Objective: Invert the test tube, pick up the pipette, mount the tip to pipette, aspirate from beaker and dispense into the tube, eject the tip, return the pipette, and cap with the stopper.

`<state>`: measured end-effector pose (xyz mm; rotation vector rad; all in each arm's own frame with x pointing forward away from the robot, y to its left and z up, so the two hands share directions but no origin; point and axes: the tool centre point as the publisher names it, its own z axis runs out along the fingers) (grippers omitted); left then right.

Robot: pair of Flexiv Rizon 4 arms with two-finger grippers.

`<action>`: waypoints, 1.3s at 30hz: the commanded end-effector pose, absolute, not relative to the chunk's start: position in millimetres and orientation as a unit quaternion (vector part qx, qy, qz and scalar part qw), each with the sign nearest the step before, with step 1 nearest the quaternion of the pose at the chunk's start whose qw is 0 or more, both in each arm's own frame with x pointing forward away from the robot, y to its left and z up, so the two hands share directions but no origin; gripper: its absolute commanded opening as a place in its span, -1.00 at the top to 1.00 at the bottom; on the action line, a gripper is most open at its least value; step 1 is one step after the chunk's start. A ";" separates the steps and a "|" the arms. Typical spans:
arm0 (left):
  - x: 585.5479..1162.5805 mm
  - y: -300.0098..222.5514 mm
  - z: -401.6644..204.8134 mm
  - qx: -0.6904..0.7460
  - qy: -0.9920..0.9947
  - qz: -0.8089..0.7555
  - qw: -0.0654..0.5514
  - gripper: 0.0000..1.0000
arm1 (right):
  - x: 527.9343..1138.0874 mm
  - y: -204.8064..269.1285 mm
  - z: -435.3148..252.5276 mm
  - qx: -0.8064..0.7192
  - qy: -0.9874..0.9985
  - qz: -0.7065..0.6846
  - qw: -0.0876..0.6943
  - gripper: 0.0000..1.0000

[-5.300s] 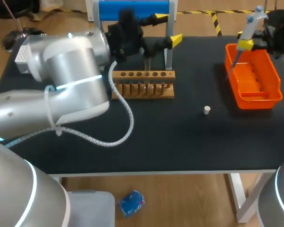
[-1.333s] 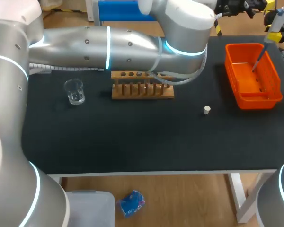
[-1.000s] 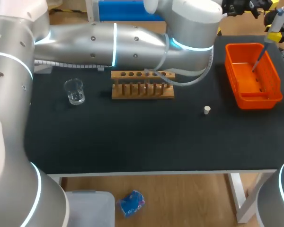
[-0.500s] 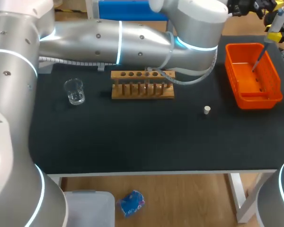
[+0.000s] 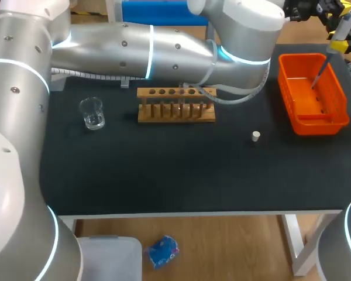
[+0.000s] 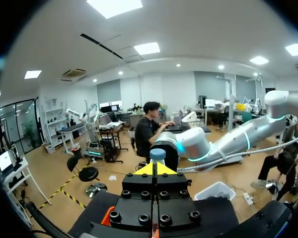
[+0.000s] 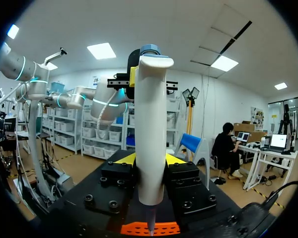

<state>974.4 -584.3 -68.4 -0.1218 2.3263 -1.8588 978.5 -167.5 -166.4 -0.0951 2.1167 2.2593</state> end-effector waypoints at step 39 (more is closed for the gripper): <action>977.8 -586.8 -99.2 -0.055 0.650 -0.753 0.091 1.00 | 981.4 -169.7 -165.9 -0.034 0.683 0.729 0.019 1.00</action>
